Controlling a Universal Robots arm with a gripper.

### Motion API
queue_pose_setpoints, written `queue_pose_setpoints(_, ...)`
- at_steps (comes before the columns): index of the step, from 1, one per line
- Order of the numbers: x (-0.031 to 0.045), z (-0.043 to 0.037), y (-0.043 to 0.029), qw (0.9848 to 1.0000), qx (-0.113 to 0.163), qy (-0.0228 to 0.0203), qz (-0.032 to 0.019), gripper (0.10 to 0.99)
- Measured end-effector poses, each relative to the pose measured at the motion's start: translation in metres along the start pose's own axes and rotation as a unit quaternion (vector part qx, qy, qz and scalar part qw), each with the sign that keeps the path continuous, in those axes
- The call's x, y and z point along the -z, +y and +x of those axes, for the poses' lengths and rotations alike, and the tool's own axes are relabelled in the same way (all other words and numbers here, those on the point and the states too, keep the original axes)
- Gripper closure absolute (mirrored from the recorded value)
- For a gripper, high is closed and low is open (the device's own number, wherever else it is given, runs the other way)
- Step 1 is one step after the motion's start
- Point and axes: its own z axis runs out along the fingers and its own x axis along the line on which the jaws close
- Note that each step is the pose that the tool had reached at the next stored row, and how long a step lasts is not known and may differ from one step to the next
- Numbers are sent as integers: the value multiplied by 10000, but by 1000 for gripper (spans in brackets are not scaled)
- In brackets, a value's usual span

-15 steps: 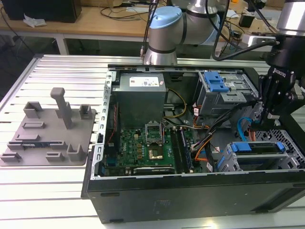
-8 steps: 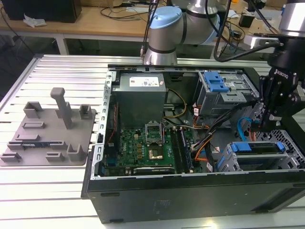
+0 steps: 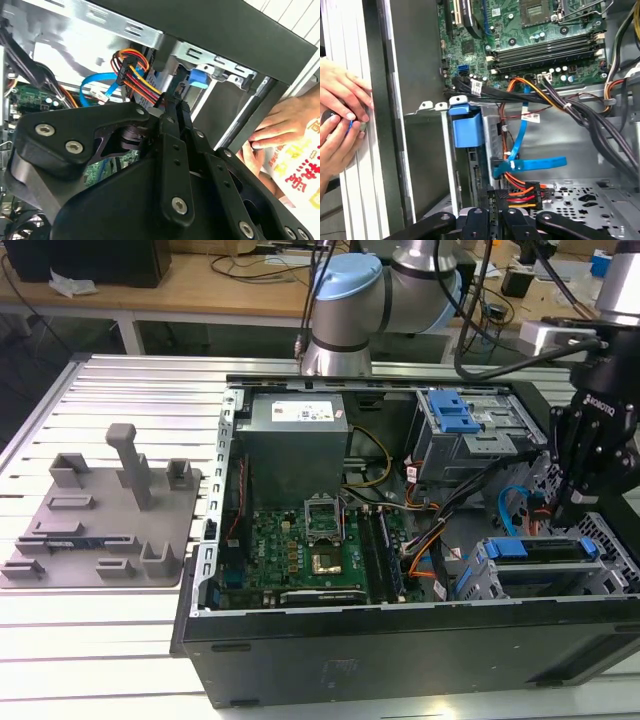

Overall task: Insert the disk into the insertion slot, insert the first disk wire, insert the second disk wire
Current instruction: 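Insert the first disk wire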

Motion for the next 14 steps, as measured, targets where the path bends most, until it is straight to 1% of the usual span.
queue_pose_setpoints(1, -8, 26, -3, 10000, 0, -17, -2, 922)
queue_pose_setpoints(2, -16, 52, -6, 10000, 1, -57, -5, 922)
queue_pose_setpoints(4, -23, 75, -8, 9999, 9, -109, -8, 922)
queue_pose_setpoints(5, -25, 81, -9, 9999, 17, -146, -10, 922)
queue_pose_setpoints(6, -26, 84, -9, 9998, 27, -189, -11, 922)
queue_pose_setpoints(7, -27, 88, -9, 9997, 42, -243, -12, 922)
queue_pose_setpoints(8, -27, 89, -9, 9996, 57, -275, -11, 922)
queue_pose_setpoints(10, -34, 108, -11, 9992, 109, -391, -7, 922)
queue_pose_setpoints(12, -40, 128, -13, 9990, 134, -432, -4, 922)
queue_pose_setpoints(14, -46, 146, -15, 9985, 174, -522, 0, 922)
